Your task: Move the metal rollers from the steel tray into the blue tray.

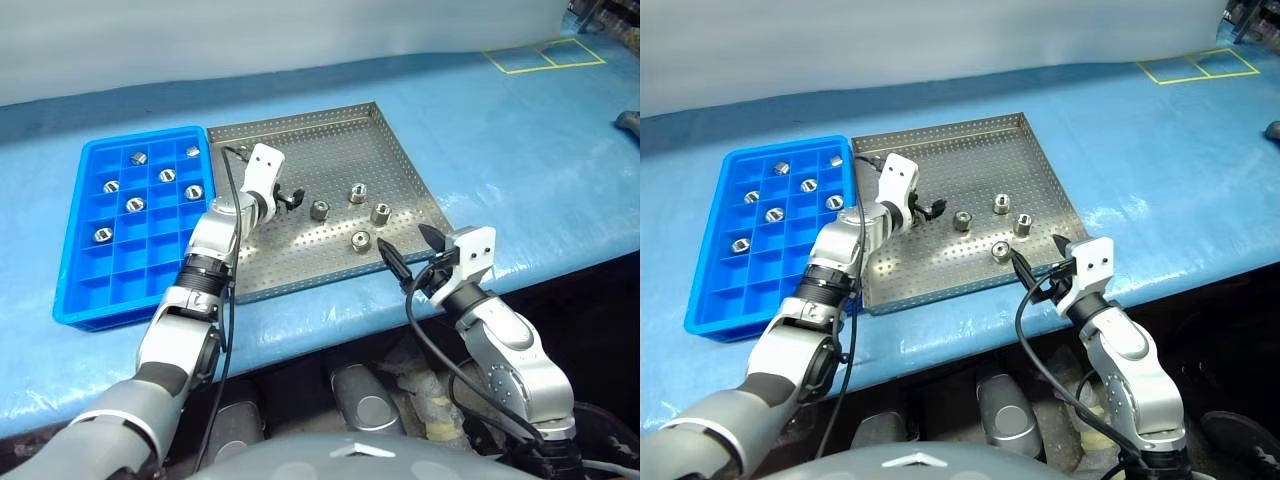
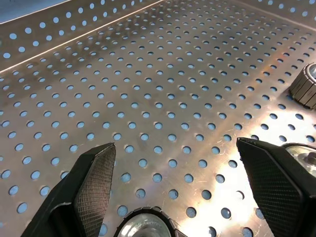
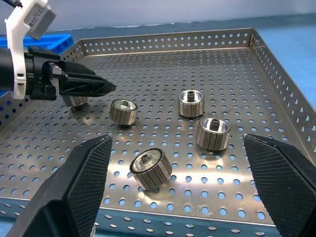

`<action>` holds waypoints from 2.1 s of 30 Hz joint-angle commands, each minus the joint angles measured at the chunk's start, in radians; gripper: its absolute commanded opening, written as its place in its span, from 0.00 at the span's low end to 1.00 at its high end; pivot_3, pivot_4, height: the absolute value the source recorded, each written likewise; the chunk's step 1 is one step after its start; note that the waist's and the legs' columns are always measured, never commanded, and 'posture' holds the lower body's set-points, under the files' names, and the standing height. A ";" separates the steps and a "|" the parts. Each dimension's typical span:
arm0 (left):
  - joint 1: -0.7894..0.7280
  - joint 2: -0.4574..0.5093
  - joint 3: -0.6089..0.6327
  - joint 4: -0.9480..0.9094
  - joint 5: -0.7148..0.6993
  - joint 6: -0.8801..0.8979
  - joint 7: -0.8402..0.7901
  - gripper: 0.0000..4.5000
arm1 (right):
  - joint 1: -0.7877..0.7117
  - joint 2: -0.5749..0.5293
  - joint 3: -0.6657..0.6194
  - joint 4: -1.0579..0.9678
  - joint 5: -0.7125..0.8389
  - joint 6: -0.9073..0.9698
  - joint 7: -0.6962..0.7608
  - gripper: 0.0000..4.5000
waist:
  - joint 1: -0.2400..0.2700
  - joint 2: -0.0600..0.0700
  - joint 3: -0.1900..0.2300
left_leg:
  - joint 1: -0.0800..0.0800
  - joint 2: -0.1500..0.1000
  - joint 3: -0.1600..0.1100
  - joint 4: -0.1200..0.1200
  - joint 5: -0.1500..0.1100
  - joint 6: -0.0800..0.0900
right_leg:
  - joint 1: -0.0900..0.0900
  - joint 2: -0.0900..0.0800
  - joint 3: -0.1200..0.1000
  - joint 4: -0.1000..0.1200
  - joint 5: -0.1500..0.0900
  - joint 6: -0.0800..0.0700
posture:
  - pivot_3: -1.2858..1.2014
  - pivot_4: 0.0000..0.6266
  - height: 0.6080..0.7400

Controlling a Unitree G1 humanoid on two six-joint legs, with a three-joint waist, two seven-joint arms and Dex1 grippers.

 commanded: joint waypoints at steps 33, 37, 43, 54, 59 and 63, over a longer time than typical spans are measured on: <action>0.256 -0.108 0.169 -0.511 -0.035 -0.072 0.291 0.41 | -0.086 0.007 0.014 0.037 -0.010 -0.020 0.041 1.00 | 0.034 0.000 0.000 | 0.001 0.000 0.000 -0.002 0.000 0.000 | 0.000 0.000 0.000 0.000 0.000 0.000 | 0.46 0.24 1.00; 0.304 -0.177 0.262 -0.684 0.047 -0.105 0.542 0.41 | -0.131 0.010 0.041 0.080 -0.015 -0.019 0.066 1.00 | 0.062 0.000 0.000 | 0.001 0.000 0.000 -0.002 0.000 0.000 | 0.000 0.000 0.001 0.000 0.000 0.000 | 0.48 0.24 1.00; 0.402 -0.241 0.342 -0.841 0.092 -0.071 0.709 0.41 | -0.191 0.012 0.074 0.146 -0.030 -0.028 0.094 1.00 | 0.140 0.000 0.000 | 0.001 0.000 0.000 -0.002 0.000 0.000 | 0.000 0.000 0.000 0.000 0.000 0.000 | 0.51 0.24 1.00; 0.557 -0.274 0.348 -0.958 0.107 0.022 0.738 0.41 | -0.270 0.054 0.139 0.234 -0.040 -0.048 0.151 1.00 | 0.243 -0.004 0.000 | 0.000 -0.001 0.000 0.001 0.000 0.000 | 0.001 -0.001 -0.001 -0.001 0.000 -0.001 | 0.54 0.24 1.00; 0.582 -0.279 0.353 -0.956 0.067 0.077 0.709 0.41 | -0.259 0.064 0.142 0.235 -0.044 -0.058 0.151 1.00 | 0.250 -0.004 0.000 | 0.000 0.000 0.000 0.001 0.000 0.000 | 0.001 0.000 -0.001 -0.001 -0.001 -0.002 | 0.53 0.24 1.00; 0.613 -0.286 0.342 -0.975 0.069 0.114 0.717 0.41 | -0.247 0.056 0.126 0.228 -0.044 -0.061 0.147 1.00 | 0.249 -0.004 0.000 | 0.000 0.000 0.000 0.002 0.000 0.000 | 0.001 0.000 -0.001 -0.001 -0.001 -0.003 | 0.53 0.24 1.00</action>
